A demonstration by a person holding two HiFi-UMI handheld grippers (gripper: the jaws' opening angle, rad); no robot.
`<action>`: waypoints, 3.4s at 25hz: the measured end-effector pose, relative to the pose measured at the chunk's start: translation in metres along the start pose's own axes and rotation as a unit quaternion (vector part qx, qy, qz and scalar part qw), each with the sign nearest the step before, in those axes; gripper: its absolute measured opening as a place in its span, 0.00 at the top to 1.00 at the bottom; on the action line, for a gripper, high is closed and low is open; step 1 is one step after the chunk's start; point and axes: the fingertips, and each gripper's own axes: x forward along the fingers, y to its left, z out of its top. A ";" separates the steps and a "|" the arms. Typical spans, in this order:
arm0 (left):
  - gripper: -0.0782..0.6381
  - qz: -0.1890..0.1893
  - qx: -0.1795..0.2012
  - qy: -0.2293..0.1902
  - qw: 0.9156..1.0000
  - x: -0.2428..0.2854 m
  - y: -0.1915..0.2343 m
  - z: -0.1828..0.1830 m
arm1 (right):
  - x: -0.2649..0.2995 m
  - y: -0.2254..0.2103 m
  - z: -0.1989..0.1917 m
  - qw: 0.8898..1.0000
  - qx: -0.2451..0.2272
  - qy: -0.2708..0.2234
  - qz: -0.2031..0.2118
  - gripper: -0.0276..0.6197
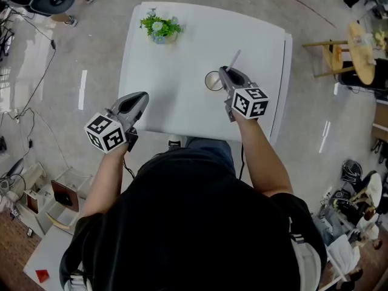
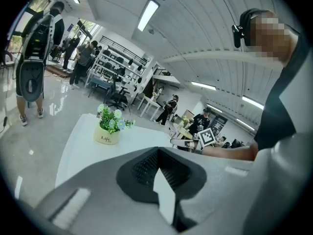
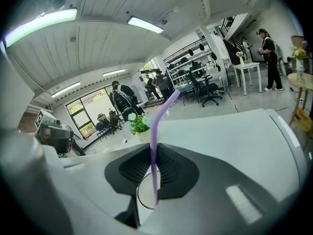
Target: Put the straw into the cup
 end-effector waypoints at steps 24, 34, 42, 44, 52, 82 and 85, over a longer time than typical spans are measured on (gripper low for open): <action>0.89 -0.001 -0.002 0.011 1.000 0.003 0.000 -0.006 | 0.009 -0.018 -0.019 1.000 0.009 0.015 -0.012 0.85; 0.89 -0.003 0.001 0.014 1.000 0.001 0.000 -0.007 | 0.008 -0.020 -0.020 1.000 0.013 0.018 -0.010 0.78; 0.89 -0.005 0.004 0.014 1.000 0.002 0.000 -0.005 | 0.012 -0.022 -0.025 0.999 0.008 0.035 -0.002 0.70; 0.89 -0.005 0.005 0.014 1.000 0.003 0.000 -0.005 | 0.011 -0.023 -0.026 0.999 0.009 0.037 -0.003 0.69; 0.89 -0.002 0.019 -0.007 1.000 -0.007 -0.010 0.005 | -0.001 -0.022 -0.022 0.999 0.000 0.029 -0.015 0.68; 0.89 -0.052 0.079 -0.033 0.995 -0.059 -0.067 0.014 | -0.112 0.037 -0.010 0.997 -0.029 -0.033 -0.061 0.68; 0.89 -0.059 0.085 -0.038 0.994 -0.065 -0.078 0.015 | -0.127 0.046 -0.009 0.997 -0.034 -0.041 -0.064 0.68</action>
